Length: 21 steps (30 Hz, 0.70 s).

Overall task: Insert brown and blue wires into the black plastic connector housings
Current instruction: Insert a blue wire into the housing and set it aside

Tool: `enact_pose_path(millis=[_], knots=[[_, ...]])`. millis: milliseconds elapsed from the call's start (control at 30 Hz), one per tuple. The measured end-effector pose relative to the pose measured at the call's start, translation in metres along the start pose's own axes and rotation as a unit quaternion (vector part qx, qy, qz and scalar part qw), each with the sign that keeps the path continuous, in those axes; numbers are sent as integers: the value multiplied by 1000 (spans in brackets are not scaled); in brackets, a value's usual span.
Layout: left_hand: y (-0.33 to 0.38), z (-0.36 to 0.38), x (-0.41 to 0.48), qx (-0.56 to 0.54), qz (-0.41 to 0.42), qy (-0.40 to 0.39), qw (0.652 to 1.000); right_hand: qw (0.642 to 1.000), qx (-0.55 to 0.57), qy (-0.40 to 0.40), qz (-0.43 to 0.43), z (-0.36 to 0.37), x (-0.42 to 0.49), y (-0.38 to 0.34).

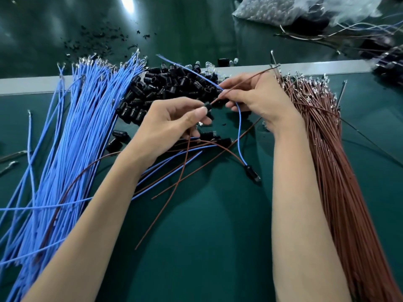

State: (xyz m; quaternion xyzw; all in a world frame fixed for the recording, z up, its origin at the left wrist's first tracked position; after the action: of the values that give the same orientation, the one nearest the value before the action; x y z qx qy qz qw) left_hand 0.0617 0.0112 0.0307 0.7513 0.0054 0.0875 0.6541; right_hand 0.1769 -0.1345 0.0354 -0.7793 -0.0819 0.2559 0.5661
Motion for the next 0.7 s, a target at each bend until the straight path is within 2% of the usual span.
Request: enact_pose_path(millis=[133, 333, 433, 600, 700], knots=[[16, -9, 2, 4, 66, 73, 995, 994, -59, -85, -38, 15, -8, -8], [49, -12, 1, 80, 158, 69, 982, 977, -99, -177, -60, 21, -15, -10], [54, -11, 1, 125, 167, 64, 976, 975, -82, -194, -77, 17, -18, -9], [52, -11, -1, 158, 160, 63, 972, 973, 10, -208, -101, -3, -24, -7], [54, -10, -1, 191, 181, 55, 963, 960, -55, -261, -81, 1, -26, -2]])
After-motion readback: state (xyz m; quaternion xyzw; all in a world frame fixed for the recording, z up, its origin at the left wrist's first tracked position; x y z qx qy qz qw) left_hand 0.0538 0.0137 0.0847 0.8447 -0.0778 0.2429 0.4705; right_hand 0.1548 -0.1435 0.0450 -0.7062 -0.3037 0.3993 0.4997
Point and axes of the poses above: each hand's wrist, its own x-axis towards the middle knuckle, its own z-axis out of the palm, y = z × x, the point moved 4 cm from there along x, towards the middle knuckle, and after that the axes turned 10 degrees about z, right-handed, at the moved point
